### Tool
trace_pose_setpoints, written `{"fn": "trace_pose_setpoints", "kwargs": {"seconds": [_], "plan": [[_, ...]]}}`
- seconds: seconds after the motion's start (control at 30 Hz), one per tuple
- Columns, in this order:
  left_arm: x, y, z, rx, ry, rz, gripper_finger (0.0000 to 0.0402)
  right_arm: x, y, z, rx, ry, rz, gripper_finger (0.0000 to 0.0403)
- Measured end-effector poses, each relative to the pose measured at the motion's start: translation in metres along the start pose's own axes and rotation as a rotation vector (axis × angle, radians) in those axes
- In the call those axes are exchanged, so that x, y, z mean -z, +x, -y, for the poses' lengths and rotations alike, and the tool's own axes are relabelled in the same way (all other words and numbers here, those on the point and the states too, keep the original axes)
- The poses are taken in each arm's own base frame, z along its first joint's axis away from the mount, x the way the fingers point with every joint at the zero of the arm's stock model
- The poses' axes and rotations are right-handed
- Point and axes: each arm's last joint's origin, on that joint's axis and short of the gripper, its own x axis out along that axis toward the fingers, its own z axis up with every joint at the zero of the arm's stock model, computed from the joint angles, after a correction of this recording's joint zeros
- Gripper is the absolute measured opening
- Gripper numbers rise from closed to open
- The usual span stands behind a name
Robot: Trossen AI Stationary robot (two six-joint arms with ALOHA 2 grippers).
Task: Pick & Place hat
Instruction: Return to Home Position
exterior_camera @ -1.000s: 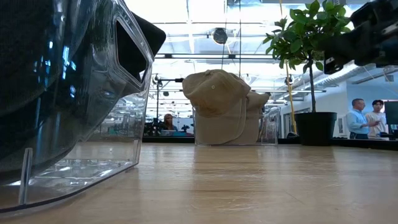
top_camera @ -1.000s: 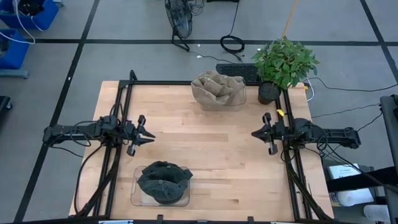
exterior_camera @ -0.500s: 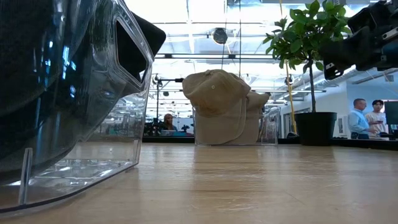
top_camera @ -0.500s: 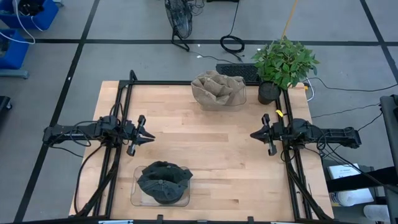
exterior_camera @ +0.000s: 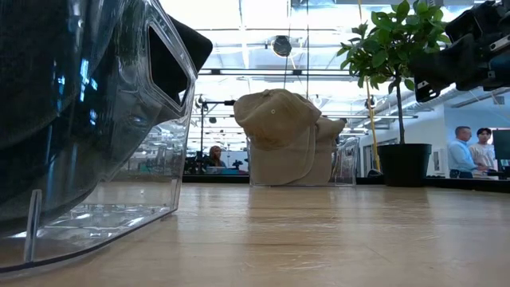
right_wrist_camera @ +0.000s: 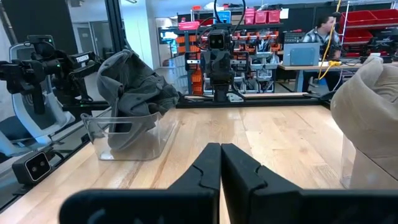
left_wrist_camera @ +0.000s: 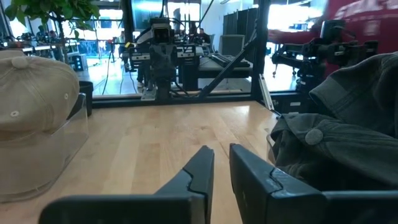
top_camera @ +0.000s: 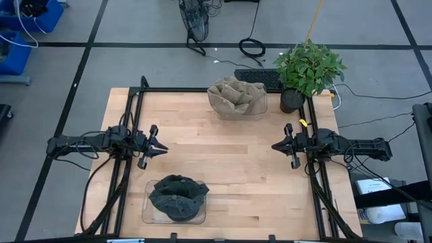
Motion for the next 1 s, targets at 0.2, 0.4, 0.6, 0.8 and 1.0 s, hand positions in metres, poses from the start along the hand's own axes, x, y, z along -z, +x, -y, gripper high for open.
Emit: {"fn": "trace_pose_setpoints", "kwargs": {"seconds": [0.2,0.4,0.6,0.8,1.0], "plan": [[-0.0001,0.0,0.0,0.0,0.0,0.0,0.006,0.0001,0.0,0.0,0.0,0.0,-0.001,0.0],[-0.0003,0.0,0.0,0.0,0.0,0.001,0.0046,0.0001,0.0,0.0,0.0,0.0,-0.001,0.0],[-0.0003,0.0,0.0,0.0,0.0,0.001,0.0036,0.0002,0.0,0.0,0.0,0.0,-0.002,0.0],[-0.0003,0.0,0.0,0.0,0.0,0.001,0.0036,0.0002,0.0,0.0,0.0,0.0,-0.002,0.0],[-0.0003,0.0,0.0,0.0,0.0,0.001,0.0037,0.0002,0.0,0.0,0.0,0.0,-0.002,0.0]]}}
